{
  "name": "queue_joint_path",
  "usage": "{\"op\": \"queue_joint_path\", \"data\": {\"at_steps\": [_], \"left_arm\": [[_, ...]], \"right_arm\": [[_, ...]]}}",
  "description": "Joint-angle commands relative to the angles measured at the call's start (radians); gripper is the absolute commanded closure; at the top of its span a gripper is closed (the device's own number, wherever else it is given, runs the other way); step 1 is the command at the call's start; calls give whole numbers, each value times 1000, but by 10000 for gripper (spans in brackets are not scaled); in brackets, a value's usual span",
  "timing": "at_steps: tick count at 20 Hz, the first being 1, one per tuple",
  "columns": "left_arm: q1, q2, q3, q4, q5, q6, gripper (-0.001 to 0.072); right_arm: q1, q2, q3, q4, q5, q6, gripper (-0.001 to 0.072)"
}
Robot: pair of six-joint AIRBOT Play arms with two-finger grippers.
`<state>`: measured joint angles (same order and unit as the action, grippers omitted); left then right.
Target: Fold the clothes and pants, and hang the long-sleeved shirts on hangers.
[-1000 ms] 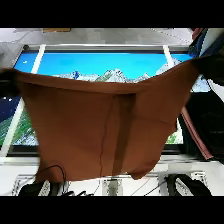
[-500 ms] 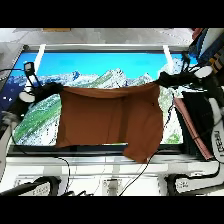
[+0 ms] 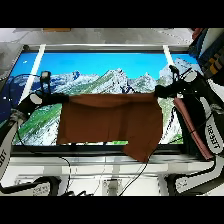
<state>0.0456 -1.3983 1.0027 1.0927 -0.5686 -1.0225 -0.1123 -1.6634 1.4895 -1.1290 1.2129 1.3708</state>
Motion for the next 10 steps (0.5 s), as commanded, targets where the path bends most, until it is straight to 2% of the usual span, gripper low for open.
{"op": "queue_joint_path", "data": {"at_steps": [1,2,3,4,5,6,10], "left_arm": [[13,-10,-2,159,-160,-65,689],[13,-13,-2,159,-137,-71,688],[12,-14,-2,159,-114,-70,652],[12,-13,2,158,-109,-70,404],[12,-11,3,155,-108,-72,68],[12,-2,4,156,-111,-97,11],[37,109,4,158,-193,-108,11]], "right_arm": [[3,-3,-8,-51,96,1,698],[3,-4,-10,-48,84,2,697],[3,-3,-9,-48,73,1,620],[3,-3,-9,-50,70,1,349],[3,-3,-8,-53,70,1,123],[0,1,-8,-55,78,1,97],[-29,42,-8,-159,171,0,160]]}}
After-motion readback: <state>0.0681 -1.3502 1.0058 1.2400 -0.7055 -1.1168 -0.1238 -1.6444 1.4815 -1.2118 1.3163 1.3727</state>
